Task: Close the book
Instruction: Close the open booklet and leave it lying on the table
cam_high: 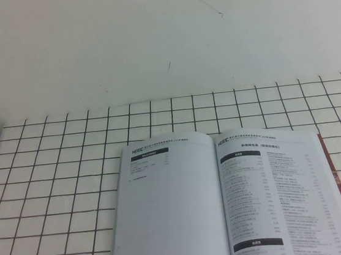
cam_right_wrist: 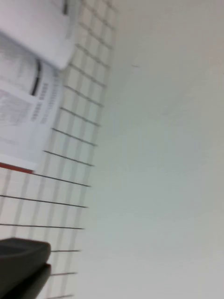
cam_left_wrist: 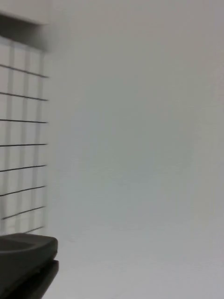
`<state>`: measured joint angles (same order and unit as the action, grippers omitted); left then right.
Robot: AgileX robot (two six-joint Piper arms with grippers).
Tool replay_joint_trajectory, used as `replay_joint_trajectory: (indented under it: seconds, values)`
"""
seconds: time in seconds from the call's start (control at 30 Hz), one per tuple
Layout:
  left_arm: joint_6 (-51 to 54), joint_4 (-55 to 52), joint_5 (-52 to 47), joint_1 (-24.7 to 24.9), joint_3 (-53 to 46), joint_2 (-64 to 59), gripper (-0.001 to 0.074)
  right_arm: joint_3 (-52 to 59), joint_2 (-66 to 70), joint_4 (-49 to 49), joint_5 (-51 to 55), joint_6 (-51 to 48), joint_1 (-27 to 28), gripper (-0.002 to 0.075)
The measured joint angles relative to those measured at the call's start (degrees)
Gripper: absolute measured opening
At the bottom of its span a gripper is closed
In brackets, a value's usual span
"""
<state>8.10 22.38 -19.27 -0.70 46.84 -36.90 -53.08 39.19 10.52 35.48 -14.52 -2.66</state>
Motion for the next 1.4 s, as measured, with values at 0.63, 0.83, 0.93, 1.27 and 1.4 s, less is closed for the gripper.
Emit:
replay_joint_trajectory:
  seconds: [0.63,0.83,0.93,1.27,1.4]
  values:
    - [0.0,5.0,-20.1,0.0,0.0,-29.3,-0.0004,0.0,31.2,25.2,12.9,-22.2,-0.4,-0.0003]
    - [1.1,12.9,-17.9,0.0,0.0,-36.4,-0.0004,-1.4,42.6,29.9,12.1,-29.5,-7.7,-0.0003]
    - [7.6,21.0,-17.6,0.0,0.0,-40.7,-0.0004,-3.2,47.9,29.5,9.8,-29.5,-12.3,-0.0003]
    - [30.0,39.9,-15.7,0.0,0.0,-53.6,-0.0004,-10.6,63.2,26.8,4.9,-28.7,-19.7,-0.0003]
    - [36.4,45.9,-13.2,0.0,0.0,-57.9,-0.0004,-12.1,68.9,26.5,4.2,-29.5,-19.7,-0.0003]
